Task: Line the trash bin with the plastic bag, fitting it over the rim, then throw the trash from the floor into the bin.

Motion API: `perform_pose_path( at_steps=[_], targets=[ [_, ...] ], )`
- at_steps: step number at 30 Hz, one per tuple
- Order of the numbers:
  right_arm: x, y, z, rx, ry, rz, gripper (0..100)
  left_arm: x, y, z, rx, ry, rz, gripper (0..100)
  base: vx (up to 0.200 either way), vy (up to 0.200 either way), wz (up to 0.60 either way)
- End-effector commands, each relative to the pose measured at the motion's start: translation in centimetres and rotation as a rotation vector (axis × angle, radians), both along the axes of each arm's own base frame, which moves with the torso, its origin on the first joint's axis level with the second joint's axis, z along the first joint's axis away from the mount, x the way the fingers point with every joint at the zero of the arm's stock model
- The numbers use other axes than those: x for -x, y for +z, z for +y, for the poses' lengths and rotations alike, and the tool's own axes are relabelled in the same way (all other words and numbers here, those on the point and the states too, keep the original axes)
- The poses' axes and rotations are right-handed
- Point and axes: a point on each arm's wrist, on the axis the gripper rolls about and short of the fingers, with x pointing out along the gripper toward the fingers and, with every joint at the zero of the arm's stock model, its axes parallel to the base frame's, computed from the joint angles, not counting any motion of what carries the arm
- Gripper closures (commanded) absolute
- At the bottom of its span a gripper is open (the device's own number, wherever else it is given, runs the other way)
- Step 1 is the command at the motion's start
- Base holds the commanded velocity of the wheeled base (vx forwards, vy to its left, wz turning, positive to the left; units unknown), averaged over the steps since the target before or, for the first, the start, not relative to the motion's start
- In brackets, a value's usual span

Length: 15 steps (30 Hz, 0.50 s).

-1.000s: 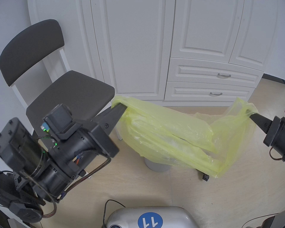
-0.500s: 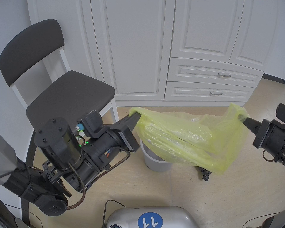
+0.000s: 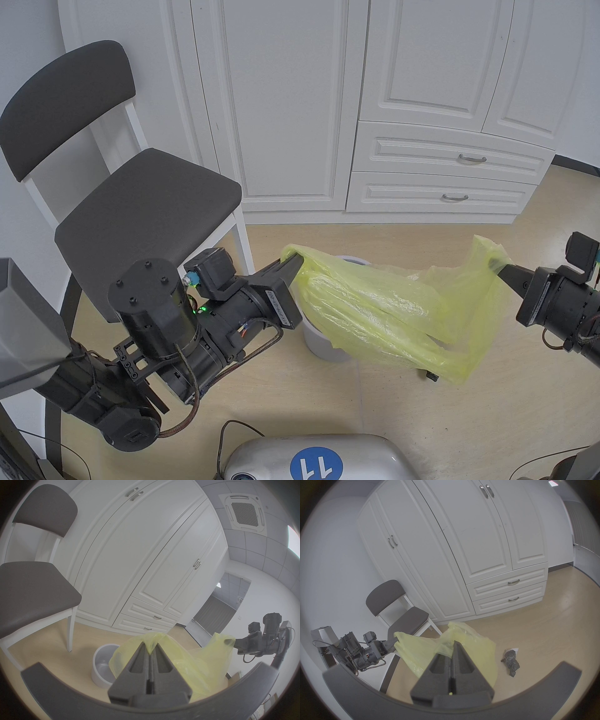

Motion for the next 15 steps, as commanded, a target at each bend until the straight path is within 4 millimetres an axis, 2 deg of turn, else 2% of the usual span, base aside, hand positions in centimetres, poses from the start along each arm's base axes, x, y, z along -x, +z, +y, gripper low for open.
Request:
perform_pose_path(
  at_steps=[1, 5, 13, 15],
  targets=[
    [-0.2, -0.3, 0.1, 0.006, -0.002, 0.011, 100, -0.5, -0.3, 0.1, -0.003, 0.013, 0.006, 100, 0.0, 0.0, 0.0],
    [-0.6, -0.9, 0.4, 0.028, -0.004, 0.035, 100, -0.9, -0.7, 0.3, -0.012, 0.027, 0.017, 100, 0.0, 0.0, 0.0],
    [-0.5, -0.8, 0.4, 0.02, 0.0, 0.029, 100, -1.7, -1.5, -0.1, -0.022, 0.035, 0.028, 100, 0.0, 0.0, 0.0],
    [-1.2, -1.1, 0.9, 0.032, 0.004, 0.048, 100, -2.4, -1.5, -0.1, -0.015, 0.049, 0.022, 100, 0.0, 0.0, 0.0]
  ],
)
